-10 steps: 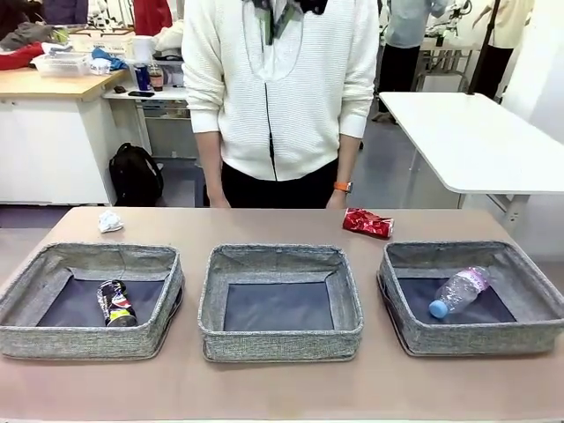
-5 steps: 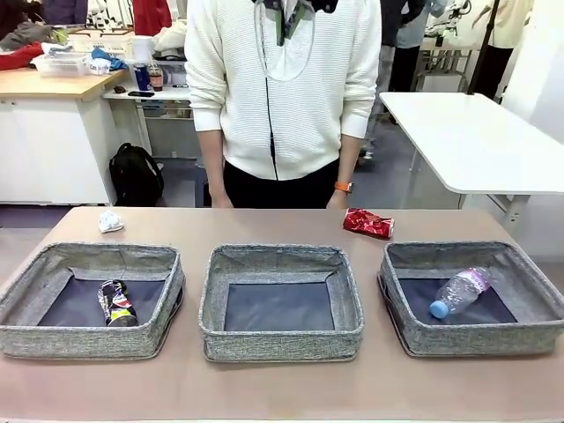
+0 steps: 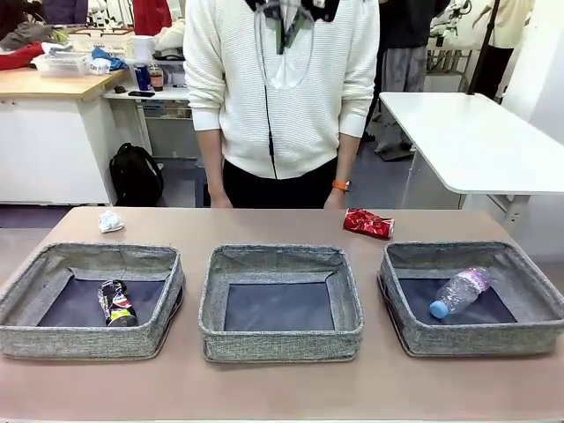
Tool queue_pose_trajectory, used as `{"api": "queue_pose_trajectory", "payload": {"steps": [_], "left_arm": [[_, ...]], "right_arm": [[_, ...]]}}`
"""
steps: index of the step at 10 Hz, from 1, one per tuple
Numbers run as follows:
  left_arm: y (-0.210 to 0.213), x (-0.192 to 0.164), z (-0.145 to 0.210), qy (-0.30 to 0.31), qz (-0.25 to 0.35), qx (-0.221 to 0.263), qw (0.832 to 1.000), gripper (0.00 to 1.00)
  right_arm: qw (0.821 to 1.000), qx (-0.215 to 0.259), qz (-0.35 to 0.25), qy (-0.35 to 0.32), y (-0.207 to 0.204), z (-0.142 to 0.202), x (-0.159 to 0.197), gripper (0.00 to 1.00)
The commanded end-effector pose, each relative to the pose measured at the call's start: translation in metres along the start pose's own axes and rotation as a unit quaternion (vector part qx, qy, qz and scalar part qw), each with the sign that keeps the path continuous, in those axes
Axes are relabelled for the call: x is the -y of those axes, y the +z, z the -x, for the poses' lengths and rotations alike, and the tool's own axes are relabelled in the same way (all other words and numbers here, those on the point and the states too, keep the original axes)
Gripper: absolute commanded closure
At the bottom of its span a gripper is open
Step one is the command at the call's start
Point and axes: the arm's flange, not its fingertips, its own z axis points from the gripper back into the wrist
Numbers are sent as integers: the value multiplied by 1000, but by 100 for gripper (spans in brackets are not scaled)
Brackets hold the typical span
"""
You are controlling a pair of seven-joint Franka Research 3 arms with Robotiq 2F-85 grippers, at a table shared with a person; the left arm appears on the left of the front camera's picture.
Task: Sort the waste into the appropriate baskets.
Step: Pick up the waste item pointed out by the person, then place the picked waste into the Fabric basket indicated by the person.
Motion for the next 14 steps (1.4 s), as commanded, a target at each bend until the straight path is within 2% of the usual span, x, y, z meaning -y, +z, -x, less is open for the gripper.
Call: {"api": "queue_pose_trajectory", "payload": {"steps": [1,2,14], "left_arm": [[-1,2,0,-11,12,1,1000,0],[-1,2,0,-11,12,1,1000,0],[-1,2,0,-11,12,1,1000,0]], "right_arm": [[999,-32,-3,-10,-22,-5,6,96],[1000,0,0,0,0,0,0,96],[1000,0,0,0,0,0,0,96]]}}
